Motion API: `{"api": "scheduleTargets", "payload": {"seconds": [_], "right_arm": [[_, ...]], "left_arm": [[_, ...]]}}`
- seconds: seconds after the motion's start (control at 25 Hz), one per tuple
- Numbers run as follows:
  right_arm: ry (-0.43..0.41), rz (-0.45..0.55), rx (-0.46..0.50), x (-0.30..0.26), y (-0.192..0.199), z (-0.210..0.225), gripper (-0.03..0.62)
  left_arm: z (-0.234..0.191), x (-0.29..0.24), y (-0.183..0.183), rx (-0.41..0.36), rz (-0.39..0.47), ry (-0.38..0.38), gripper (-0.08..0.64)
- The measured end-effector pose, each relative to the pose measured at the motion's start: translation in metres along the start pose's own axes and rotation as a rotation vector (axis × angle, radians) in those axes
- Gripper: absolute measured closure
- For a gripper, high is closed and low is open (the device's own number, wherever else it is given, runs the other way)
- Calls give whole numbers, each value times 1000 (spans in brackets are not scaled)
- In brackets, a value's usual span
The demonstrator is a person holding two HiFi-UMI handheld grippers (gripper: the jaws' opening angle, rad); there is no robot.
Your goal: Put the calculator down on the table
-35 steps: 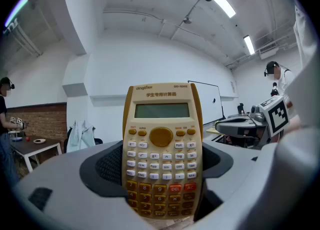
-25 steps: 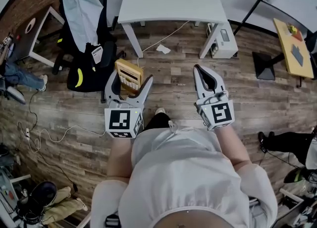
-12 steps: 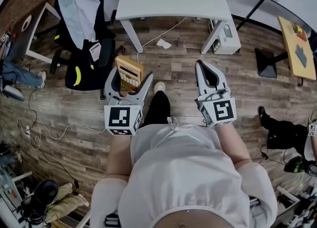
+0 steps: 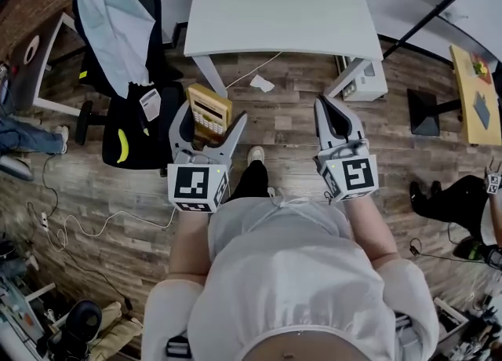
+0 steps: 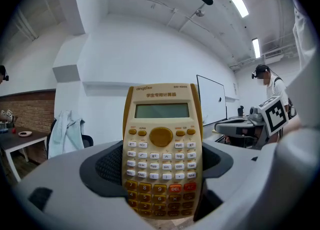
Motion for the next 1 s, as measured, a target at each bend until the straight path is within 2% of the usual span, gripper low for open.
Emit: {"api": "scheduleTargets", "payload": {"seconds": [0.48,1.0], "right_arm": [[56,-12,10,-177,-16,49,587],[27,-56,-10,-286,0,118,587]], "left_arm": [[-119,-152,-10,-17,41,47,147],[-150,-273,14,-15,-33,47,146]]}}
Point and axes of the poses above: the fingertips, and each gripper's own axes: x backward along the fingers, z to its right, y out of its underside, the point moved 2 cm from there along x, backward along the fingers, and after that the axes turned 8 degrees about -x, right-handed, at the moved point
